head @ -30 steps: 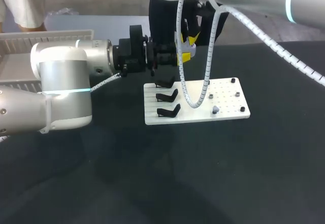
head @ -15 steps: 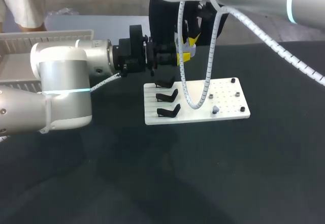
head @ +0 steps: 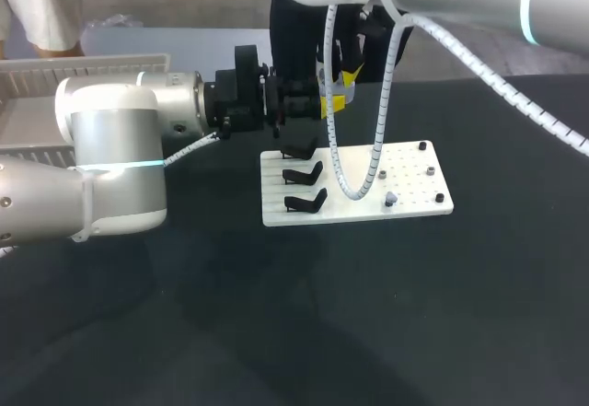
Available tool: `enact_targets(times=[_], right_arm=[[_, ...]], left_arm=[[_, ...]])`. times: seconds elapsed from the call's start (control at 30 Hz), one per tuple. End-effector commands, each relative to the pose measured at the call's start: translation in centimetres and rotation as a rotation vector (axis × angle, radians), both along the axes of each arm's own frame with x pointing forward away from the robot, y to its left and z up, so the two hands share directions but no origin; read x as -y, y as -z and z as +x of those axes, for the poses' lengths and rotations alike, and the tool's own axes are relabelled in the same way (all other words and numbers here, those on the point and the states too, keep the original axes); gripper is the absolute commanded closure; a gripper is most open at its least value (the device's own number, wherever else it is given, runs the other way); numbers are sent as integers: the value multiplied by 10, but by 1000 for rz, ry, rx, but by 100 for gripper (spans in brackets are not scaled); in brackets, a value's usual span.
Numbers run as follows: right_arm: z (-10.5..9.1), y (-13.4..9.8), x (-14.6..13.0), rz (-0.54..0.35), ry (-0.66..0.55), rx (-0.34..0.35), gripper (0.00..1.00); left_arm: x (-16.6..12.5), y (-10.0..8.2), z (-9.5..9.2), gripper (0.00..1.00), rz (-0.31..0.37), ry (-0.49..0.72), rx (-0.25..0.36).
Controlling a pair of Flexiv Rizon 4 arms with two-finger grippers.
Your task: Pick up each earbud case from the left stands, insert the matching earbuds, close the lid, and place the case in the box.
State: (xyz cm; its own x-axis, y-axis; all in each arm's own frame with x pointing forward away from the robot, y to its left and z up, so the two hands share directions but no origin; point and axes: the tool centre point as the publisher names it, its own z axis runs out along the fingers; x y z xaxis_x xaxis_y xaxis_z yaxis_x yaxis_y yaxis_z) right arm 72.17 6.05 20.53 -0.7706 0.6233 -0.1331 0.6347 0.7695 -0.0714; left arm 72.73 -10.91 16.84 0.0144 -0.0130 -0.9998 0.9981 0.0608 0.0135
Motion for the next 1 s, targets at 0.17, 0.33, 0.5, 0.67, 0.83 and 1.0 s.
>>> enact_targets(times=[0.17, 0.33, 0.5, 0.67, 0.83, 1.0], right_arm=[[1, 2, 1, 8, -2, 0, 100], [-1, 3, 1, 12, -16, -3, 65], [-5, 3, 1, 33, -25, 3, 57], [-19, -6, 3, 81, -90, 52, 53], [-35, -9, 9, 137, -194, 120, 40], [-52, -10, 21, 157, -342, 211, 0]], left_arm=[[1, 0, -2, 100, -3, -7, 3], [1, 0, -2, 100, -3, -7, 3], [1, 0, -2, 100, -3, -7, 3], [1, 0, -2, 100, -3, -7, 3], [1, 0, -2, 100, -3, -7, 3], [1, 0, -2, 100, -3, -7, 3]])
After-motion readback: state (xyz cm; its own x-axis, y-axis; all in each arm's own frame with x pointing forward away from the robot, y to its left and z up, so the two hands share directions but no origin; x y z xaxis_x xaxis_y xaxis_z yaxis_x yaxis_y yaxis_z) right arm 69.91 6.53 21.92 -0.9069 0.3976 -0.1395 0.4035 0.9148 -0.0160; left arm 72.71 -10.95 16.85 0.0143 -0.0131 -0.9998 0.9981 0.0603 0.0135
